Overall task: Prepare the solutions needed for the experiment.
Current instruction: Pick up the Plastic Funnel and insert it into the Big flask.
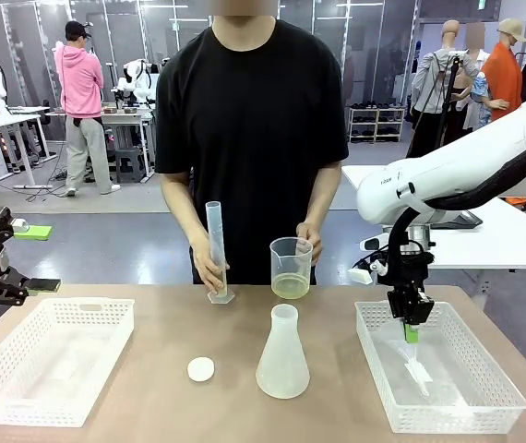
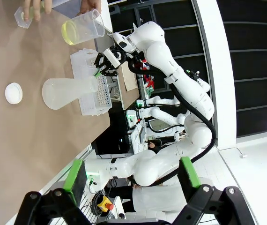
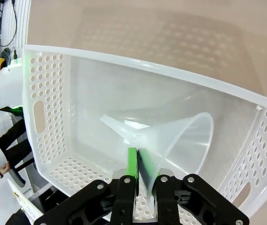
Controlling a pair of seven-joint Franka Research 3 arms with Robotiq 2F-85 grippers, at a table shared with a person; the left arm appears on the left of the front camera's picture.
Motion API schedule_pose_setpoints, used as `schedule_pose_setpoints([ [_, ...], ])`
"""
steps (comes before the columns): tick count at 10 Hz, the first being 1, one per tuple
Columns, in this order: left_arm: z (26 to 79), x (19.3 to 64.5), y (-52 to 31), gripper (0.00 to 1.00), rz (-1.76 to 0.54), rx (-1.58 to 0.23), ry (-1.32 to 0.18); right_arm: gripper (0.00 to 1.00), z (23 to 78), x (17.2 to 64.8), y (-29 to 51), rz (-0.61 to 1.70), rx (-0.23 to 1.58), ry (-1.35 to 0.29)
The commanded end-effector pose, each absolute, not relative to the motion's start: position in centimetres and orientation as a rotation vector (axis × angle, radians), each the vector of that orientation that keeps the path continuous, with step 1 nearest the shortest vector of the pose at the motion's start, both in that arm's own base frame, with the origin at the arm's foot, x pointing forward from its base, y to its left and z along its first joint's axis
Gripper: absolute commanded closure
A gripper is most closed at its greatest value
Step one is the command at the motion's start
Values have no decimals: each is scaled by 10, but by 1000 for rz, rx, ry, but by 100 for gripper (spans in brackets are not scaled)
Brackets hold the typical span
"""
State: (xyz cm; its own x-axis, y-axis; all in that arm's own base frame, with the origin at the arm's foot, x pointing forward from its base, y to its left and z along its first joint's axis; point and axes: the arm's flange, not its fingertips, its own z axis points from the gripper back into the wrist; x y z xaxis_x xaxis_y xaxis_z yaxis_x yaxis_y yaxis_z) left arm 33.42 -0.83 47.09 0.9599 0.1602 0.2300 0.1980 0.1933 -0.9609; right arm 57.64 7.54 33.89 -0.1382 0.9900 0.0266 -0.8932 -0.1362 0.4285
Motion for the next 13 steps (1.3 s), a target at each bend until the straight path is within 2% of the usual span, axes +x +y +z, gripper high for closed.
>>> schedule_pose_setpoints([
  [1, 471, 336, -9, 0, -33, -1398, -306, 100, 341, 579, 74, 1712, 340, 357],
  [4, 471, 336, -9, 0, -33, -1398, -306, 100, 366, 565, 70, 1679, 282, 306],
  [7, 471, 336, -9, 0, -33, -1398, -306, 100, 433, 534, 60, 1615, 125, 163],
  [11, 471, 336, -9, 0, -33, -1398, -306, 100, 511, 493, 56, 1569, -161, -153],
  [13, 471, 336, -9, 0, -33, -1398, -306, 100, 535, 468, 57, 1527, -268, -257],
])
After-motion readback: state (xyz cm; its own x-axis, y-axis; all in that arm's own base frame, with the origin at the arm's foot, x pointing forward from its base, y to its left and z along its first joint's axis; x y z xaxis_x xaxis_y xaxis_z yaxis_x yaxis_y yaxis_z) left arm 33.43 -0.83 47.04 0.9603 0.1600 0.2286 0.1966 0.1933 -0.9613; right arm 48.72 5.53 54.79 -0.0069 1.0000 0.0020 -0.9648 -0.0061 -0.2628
